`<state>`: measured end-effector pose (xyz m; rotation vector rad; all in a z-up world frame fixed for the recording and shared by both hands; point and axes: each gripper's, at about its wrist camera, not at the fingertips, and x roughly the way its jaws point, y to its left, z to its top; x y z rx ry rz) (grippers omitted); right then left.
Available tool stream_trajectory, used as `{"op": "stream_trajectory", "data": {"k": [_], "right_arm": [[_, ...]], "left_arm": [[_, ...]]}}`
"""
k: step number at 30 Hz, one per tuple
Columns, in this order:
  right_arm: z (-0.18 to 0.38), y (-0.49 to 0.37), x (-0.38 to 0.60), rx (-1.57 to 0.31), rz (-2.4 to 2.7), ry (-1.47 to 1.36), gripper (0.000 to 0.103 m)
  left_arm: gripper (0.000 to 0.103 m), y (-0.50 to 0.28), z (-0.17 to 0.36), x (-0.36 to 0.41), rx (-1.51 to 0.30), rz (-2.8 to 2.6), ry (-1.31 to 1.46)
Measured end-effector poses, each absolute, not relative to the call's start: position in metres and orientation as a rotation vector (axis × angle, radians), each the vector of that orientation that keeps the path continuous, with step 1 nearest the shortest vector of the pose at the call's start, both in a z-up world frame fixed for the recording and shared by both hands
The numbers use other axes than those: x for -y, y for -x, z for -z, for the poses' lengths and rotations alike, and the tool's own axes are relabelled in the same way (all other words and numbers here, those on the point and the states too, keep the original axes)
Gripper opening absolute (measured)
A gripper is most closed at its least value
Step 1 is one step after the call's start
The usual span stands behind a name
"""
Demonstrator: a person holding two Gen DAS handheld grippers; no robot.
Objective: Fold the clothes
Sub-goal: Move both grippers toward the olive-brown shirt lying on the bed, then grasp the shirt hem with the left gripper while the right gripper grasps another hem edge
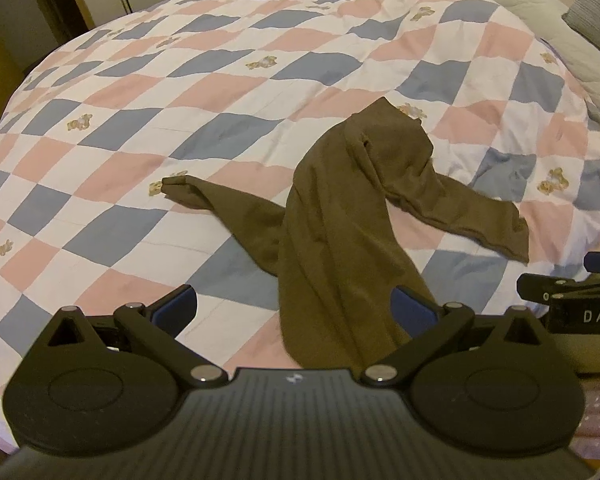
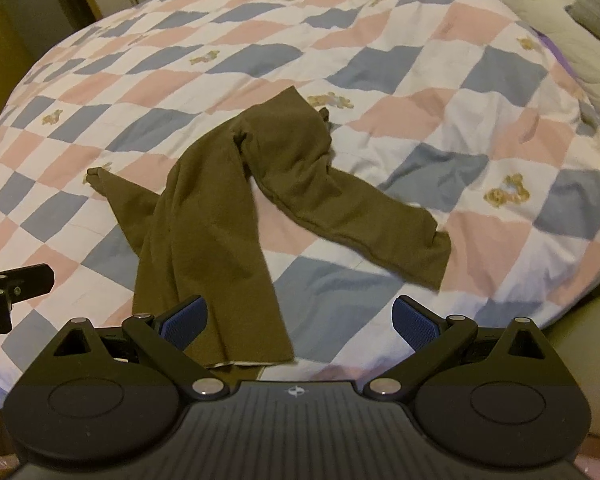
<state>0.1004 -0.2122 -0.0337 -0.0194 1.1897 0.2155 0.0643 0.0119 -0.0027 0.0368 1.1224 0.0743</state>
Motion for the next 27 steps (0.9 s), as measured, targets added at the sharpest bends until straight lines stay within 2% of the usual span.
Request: {"op": "stream_trajectory", "data": {"k": [27], "right_arm": [[0.058,-0.196,0.268,-1.237,-0.373,0.095,0.102]], "left_arm": [[0.102,-0.135,0.030,0.054,-1.154,-0.214,0.012]]}}
